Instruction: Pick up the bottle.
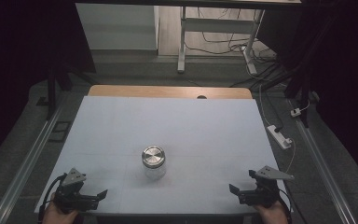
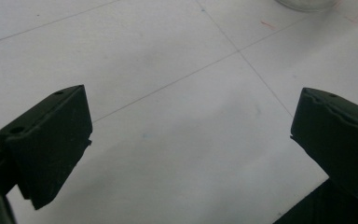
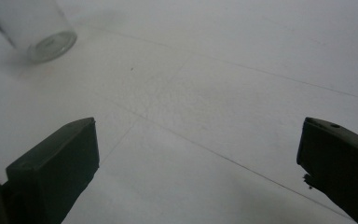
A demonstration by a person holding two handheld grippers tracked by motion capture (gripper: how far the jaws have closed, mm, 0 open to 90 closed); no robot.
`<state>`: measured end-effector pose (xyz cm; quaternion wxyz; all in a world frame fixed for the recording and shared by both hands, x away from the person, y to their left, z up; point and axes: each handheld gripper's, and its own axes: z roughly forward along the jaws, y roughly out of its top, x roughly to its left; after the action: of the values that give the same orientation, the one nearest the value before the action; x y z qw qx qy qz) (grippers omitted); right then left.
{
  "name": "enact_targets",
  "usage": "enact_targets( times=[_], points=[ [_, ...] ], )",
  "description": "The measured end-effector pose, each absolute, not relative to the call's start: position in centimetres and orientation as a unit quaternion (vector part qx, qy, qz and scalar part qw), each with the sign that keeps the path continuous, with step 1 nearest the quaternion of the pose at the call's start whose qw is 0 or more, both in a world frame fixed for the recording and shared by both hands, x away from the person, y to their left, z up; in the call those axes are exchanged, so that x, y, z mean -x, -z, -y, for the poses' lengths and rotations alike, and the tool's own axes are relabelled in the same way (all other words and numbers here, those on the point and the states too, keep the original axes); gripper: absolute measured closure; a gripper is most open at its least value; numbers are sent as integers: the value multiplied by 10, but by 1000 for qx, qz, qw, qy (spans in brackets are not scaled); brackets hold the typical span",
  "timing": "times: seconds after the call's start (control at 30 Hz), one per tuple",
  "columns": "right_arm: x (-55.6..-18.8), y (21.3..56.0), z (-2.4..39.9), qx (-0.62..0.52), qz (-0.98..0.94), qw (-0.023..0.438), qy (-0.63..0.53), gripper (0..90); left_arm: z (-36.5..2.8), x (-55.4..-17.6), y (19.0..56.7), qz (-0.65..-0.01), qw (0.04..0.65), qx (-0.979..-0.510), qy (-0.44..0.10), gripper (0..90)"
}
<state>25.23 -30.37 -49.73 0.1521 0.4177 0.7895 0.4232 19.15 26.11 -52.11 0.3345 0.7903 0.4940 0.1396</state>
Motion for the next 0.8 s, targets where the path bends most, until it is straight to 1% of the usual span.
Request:
enact_targets(
  times=[0.3,0.6,0.8],
  points=[
    [-254,498,298,-401,-807,145,-409,0,-259,-191,521,-471,345,-802,-123,0],
    [-254,499,297,-393,-813,139,-408,0,-263,-192,521,-477,358,-795,-111,0],
    [-254,499,297,-393,-812,139,-408,0,-261,-192,520,-473,358,-797,-113,0]
  ],
)
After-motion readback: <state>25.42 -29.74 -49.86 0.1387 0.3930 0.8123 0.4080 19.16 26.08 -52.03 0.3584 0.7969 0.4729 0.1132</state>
